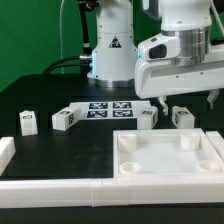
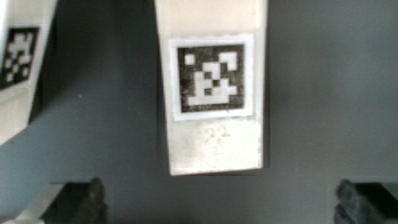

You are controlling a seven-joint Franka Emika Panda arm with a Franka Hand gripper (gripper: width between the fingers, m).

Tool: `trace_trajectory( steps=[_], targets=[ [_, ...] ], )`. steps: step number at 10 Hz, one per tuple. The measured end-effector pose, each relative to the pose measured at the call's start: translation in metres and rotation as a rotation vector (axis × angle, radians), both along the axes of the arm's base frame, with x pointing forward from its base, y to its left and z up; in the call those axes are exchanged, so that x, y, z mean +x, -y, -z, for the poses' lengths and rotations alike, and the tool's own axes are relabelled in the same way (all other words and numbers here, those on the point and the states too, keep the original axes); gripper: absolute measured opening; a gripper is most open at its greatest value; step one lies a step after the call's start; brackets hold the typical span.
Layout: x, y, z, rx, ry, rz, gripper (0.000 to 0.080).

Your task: Assemble one leg

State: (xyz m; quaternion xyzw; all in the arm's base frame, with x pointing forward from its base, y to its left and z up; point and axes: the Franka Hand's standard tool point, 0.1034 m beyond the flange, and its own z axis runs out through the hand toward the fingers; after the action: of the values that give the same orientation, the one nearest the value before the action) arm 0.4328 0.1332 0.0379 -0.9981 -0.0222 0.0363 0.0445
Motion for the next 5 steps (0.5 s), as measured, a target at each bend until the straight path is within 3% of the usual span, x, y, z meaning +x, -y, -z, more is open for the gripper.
trace_trajectory(
  steps=[1,5],
  targets=[
    [-0.014,-0.004,0.003,-0.017,-0.138,0.020,0.0649],
    [-0.024,0.009,0.018,-0.027,-0.481,-0.016,0.0649]
  ],
)
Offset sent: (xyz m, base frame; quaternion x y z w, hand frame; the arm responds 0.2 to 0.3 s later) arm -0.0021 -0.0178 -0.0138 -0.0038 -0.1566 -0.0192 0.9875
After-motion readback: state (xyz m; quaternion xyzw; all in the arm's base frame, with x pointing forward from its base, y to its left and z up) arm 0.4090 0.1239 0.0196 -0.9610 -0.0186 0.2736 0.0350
